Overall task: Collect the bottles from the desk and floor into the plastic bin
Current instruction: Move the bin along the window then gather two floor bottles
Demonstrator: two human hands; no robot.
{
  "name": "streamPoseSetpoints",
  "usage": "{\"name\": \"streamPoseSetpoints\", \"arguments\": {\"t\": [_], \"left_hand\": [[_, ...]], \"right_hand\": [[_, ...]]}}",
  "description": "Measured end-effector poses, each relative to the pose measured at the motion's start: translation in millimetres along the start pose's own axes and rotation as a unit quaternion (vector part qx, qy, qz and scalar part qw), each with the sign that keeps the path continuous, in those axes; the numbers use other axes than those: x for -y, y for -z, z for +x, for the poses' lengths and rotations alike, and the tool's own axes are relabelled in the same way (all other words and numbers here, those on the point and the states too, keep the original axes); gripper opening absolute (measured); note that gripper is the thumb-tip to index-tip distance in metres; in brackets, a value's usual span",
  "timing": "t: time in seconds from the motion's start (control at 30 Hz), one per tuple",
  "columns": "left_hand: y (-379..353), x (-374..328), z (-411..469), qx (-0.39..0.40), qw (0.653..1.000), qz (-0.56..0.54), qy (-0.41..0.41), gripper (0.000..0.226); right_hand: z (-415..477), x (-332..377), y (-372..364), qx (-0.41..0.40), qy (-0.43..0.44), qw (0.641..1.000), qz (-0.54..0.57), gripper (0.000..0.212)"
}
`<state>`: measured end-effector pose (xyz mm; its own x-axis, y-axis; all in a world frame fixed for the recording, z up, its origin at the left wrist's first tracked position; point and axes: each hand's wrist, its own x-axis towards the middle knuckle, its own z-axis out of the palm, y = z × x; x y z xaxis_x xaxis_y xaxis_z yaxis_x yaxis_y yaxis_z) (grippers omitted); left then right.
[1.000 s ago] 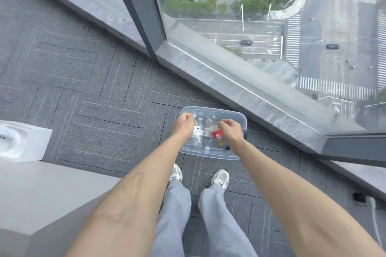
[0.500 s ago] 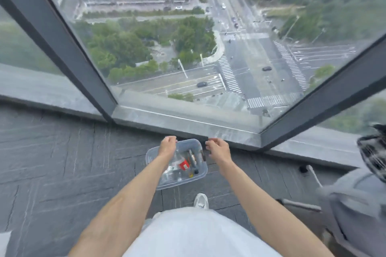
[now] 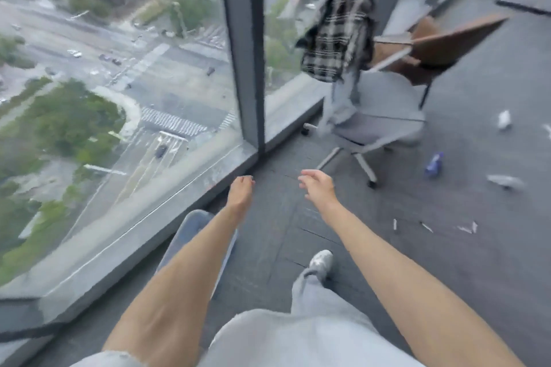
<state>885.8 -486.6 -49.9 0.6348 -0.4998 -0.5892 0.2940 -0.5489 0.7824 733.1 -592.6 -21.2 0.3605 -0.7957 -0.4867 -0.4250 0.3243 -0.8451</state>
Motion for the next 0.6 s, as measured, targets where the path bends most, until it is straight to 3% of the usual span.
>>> {"name": "streamPoseSetpoints", "arguments": {"t": [0.2,0.33,0.43,0.6], "left_hand": [[-168,-36,-40,0.135,0.986,0.083,-0.057,0.017],[-293,-55,-64,0.197,0.962,0.155,-0.103,0.027],[-391,-75,-91,0.242,0.943,0.183,-0.136,0.032],[-531,-94,-119,0.283,0.931,0.189,-0.134,0.017]], "right_hand": [[-12,-45,159,-0.166,-0.034,0.981,0.094,0.013],[-11,-70,272,-0.257,-0.027,0.956,0.138,0.013],[-10,-87,356,-0.305,-0.027,0.936,0.172,0.013],[-5,-116,477,-0.363,-0.015,0.906,0.219,0.019]]}}
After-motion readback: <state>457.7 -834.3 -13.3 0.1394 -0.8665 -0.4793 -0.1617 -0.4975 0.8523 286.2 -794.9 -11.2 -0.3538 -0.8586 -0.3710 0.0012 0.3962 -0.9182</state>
